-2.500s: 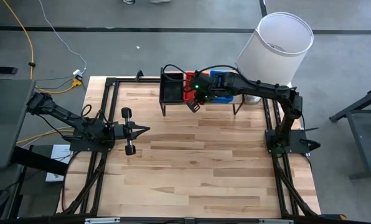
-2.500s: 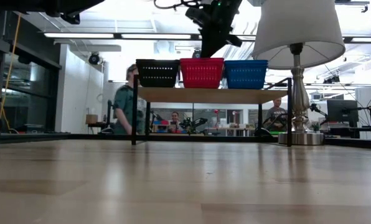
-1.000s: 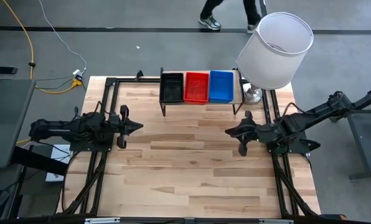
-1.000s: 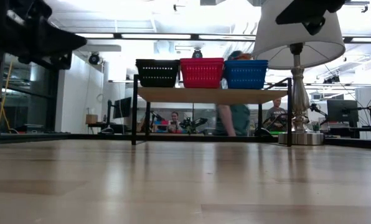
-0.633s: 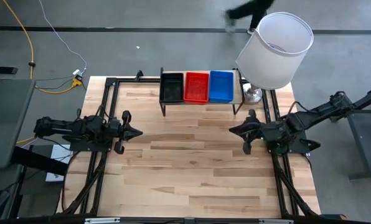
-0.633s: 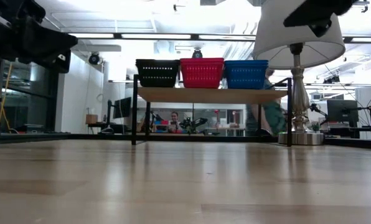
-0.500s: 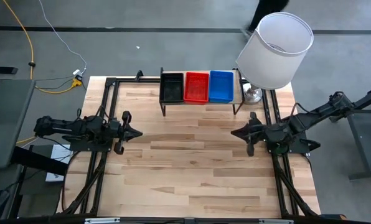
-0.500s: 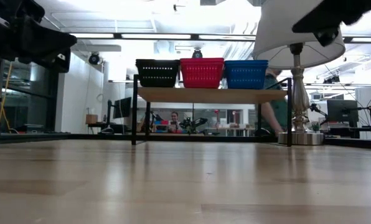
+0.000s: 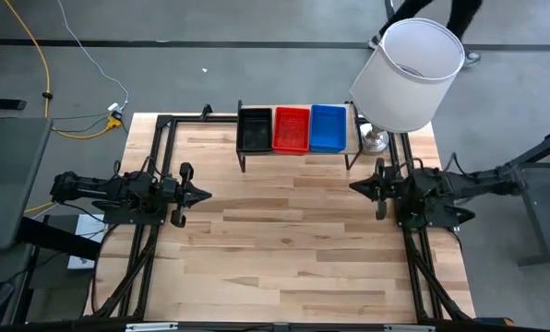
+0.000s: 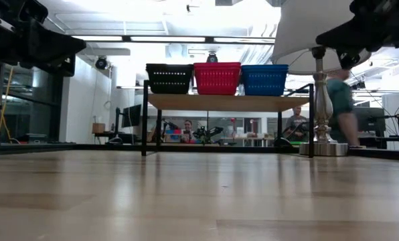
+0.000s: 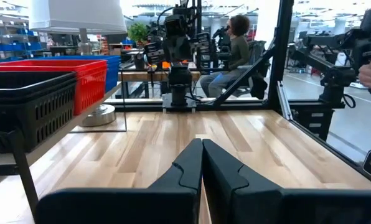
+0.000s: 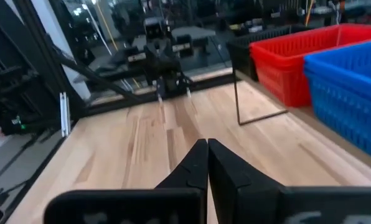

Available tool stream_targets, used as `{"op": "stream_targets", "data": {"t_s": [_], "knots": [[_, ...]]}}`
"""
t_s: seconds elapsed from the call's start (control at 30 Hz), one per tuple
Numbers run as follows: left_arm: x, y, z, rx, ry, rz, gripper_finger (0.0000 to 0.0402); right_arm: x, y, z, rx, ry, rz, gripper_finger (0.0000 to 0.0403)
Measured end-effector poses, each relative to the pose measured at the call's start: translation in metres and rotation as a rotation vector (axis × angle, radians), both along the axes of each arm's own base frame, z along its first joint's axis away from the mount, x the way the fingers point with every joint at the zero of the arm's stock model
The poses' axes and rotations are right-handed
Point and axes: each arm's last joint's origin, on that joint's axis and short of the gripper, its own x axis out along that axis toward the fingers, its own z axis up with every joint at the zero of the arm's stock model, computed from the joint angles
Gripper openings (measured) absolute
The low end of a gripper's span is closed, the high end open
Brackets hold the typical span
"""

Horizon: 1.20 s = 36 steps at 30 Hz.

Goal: Stack baskets on shelf by color
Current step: Return to Home Position

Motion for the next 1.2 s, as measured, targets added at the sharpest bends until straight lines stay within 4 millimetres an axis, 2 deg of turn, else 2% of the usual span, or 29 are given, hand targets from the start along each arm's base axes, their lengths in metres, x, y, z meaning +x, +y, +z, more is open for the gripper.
{"op": "stream_targets", "data": {"t_s": [0.37,0.5,0.73,1.2], "knots": [[0.0,0.0,0.0,0.0,0.0,0.0,0.0001,-0.004,-0.014,-0.041,-0.072,-0.08,0.001,0.0],[0.0,0.0,0.0,0.0,0.0,0.0,0.0001,-0.005,-0.014,-0.058,-0.098,-0.041,0.004,0.0],[0.0,0.0,0.0,0.0,0.0,0.0,0.0003,-0.006,-0.014,-0.057,-0.196,-0.035,-0.007,0.0],[0.0,0.0,0.0,0.0,0.0,0.0,0.0003,-0.006,-0.014,-0.058,-0.192,-0.031,-0.007,0.0]]}}
